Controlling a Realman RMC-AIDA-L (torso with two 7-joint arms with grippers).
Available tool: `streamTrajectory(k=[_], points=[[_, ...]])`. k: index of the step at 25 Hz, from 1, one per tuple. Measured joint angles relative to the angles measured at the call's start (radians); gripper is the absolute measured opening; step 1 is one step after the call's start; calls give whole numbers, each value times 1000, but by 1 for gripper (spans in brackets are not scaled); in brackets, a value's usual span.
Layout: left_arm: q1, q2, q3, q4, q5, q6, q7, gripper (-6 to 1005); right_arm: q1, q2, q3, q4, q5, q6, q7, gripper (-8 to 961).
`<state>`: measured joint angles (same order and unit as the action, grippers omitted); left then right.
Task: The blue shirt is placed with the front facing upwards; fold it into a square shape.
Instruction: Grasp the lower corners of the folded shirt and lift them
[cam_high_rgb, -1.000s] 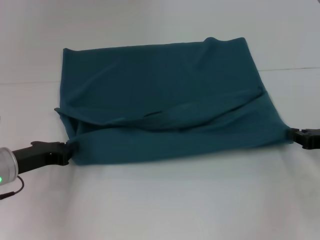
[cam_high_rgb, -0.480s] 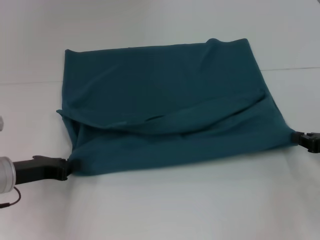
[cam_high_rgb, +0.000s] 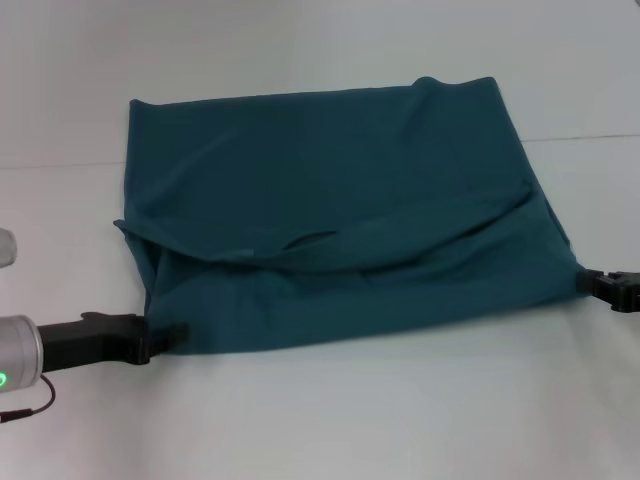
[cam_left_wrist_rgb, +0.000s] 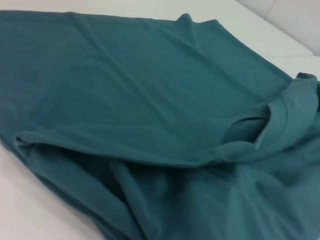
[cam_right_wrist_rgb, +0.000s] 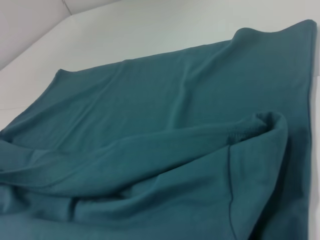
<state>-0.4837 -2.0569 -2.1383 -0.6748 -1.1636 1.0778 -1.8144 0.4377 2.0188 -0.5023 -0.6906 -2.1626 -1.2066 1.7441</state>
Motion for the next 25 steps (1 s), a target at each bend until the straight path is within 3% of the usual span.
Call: streamTrajectory(k=[6, 10, 14, 18, 25], points=[[16, -1, 0, 0, 1, 12, 2, 277, -2, -2, 1, 0, 1, -6, 0, 32], [24, -4, 5, 0, 2, 12, 9, 469, -2, -3, 1, 0, 2, -9, 0, 32], [34, -18, -12, -10, 0, 4, 28, 600, -2, -4, 1, 0, 4, -13, 0, 32], [45, -41, -20, -44, 7, -3, 51, 588, -2, -5, 2, 0, 4, -13, 0, 32], [20, -41, -19, -19, 40, -15, 54, 567, -4, -5, 7, 0, 4, -13, 0, 32]])
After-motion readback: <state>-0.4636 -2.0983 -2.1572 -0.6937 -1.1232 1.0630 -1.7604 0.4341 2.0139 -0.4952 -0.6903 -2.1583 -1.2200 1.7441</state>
